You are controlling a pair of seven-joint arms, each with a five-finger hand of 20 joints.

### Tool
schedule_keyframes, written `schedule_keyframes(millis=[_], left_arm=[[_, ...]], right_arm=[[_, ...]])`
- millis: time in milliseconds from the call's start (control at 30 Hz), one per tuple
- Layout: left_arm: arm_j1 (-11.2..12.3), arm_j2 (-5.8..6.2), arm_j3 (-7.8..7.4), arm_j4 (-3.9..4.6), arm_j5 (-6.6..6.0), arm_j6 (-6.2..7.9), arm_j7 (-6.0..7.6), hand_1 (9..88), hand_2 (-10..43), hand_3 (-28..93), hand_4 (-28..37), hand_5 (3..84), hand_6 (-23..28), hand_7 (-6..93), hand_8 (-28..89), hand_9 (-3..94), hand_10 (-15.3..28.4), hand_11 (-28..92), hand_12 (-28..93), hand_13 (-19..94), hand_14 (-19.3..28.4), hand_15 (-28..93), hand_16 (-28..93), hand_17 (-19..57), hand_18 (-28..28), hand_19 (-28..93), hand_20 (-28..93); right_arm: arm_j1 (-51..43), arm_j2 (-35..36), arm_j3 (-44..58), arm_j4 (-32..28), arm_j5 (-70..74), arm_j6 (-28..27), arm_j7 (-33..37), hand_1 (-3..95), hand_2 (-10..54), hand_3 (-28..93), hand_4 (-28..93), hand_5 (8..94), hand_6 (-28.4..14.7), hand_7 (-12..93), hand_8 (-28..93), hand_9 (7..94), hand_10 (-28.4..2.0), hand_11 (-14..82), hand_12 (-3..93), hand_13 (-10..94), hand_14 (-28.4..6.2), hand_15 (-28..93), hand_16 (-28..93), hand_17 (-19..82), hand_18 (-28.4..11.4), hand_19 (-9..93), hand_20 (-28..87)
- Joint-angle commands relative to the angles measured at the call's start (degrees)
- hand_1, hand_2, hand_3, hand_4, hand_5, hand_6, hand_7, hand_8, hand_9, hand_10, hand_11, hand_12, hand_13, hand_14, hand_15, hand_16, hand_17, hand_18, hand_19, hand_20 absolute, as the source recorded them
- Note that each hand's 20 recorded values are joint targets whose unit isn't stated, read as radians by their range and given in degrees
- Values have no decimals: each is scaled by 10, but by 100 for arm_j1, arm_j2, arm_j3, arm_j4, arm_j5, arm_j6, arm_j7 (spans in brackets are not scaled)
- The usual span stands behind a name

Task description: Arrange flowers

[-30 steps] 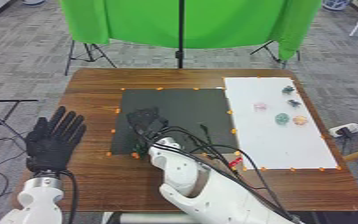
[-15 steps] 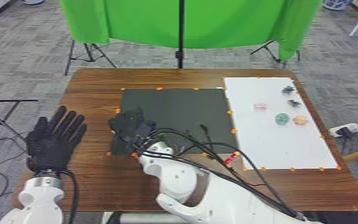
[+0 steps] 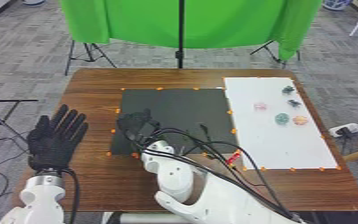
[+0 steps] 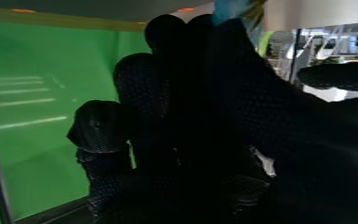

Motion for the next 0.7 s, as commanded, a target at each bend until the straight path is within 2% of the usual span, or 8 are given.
schedule_keyframes(millis=[33,200,333,433,533,567,667,700], left_arm=[[69,-9,14,42,-29,-42,-33,285,84,789,-283,416,100,102,-98,350,160,188,82,257,165,346,-77,-95,142,348,99],[81,-28,6,49,-28,-52,-42,285,83,789,-283,416,100,102,-98,351,160,189,82,257,166,347,-77,-95,142,348,99],[121,-119,-62,51,-15,-58,-85,285,82,790,-283,415,100,102,-98,351,160,189,82,257,165,347,-78,-95,143,348,99],[216,-182,-154,21,1,-55,-132,285,82,789,-283,415,100,102,-98,350,160,188,82,257,165,347,-78,-95,143,348,99],[337,-196,-231,-28,-1,-55,-71,282,83,787,-283,415,100,101,-98,350,160,187,81,256,164,346,-78,-95,143,348,99],[380,-205,-271,-53,4,-32,-101,282,83,788,-283,415,100,101,-98,350,160,187,81,256,164,345,-78,-95,143,348,99],[463,-215,-322,-91,8,-68,-72,281,83,789,-283,415,100,101,-98,350,160,187,82,255,164,343,-77,-95,143,348,99],[444,-209,-323,-79,6,-110,-50,281,83,788,-283,414,99,100,-98,350,160,187,82,255,164,342,-77,-95,143,348,99]], right_arm=[[4,0,5,-74,57,30,62,525,-95,763,-283,706,-40,332,-10,697,-162,323,303,611,-150,730,307,355,-275,932,605],[-42,-13,100,-122,170,-22,112,481,-95,811,-283,705,-34,259,-146,678,-174,369,248,607,-156,748,268,354,-278,932,611],[-168,-52,510,-312,405,-58,182,461,-95,823,-283,696,-42,235,-149,670,-180,369,227,603,-159,749,268,354,-279,932,612],[-296,109,812,-674,711,283,547,454,-95,811,-283,681,-49,218,-143,658,-189,357,214,598,-163,751,266,356,-280,932,613],[-426,388,1236,-1127,915,409,894,447,-95,811,-283,670,-58,200,-137,639,-198,348,208,579,-175,758,265,361,-282,932,614],[-516,490,1436,-1273,1003,412,1018,445,-95,814,-283,662,-61,194,-135,625,-203,348,206,565,-181,763,265,363,-282,932,616],[-776,871,2042,-1614,1222,482,1293,443,-95,815,-283,651,-67,182,-130,609,-208,330,194,548,-187,763,253,365,-283,932,618],[-867,1021,2271,-1706,1263,459,1324,440,-95,812,-283,643,-72,173,-127,602,-212,302,184,533,-190,747,233,359,-283,932,592]])
